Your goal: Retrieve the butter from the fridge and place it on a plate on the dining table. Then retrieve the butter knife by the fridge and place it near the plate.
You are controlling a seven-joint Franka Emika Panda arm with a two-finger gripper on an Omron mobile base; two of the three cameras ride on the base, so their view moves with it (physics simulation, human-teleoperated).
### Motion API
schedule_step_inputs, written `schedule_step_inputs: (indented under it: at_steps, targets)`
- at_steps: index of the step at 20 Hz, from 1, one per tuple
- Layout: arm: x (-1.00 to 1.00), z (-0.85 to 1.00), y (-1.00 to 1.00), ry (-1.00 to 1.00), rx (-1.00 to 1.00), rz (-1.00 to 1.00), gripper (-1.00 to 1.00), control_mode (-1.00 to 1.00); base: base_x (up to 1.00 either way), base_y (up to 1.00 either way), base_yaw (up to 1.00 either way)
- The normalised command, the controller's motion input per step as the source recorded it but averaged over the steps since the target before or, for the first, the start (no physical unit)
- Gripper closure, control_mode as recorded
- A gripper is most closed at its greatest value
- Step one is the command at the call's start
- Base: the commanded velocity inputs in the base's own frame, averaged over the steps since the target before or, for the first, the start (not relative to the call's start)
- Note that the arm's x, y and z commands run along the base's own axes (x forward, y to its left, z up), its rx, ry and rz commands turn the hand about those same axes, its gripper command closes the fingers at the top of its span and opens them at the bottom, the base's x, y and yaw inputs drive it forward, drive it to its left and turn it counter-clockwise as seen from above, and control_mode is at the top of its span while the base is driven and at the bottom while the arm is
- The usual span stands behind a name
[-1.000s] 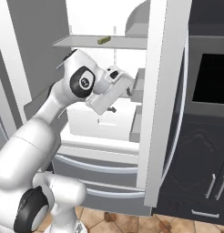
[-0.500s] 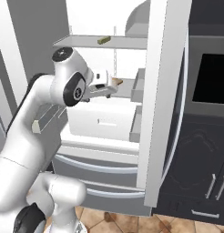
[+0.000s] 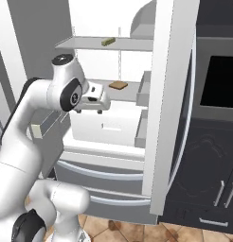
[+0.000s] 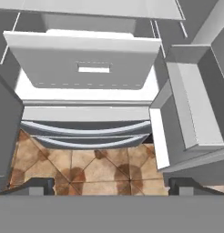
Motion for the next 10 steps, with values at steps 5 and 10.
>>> schedule_step_inputs:
  at_steps: [5, 10]
  targets:
    - [-0.21, 0.02, 0.0, 0.25, 0.04, 0.0, -1.0, -1.0, 0.0, 0.0, 0.0]
    - [-0.28, -0.44, 0.43, 0.0, 0.0, -0.12, -1.0, -1.0, 0.0, 0.0, 0.0]
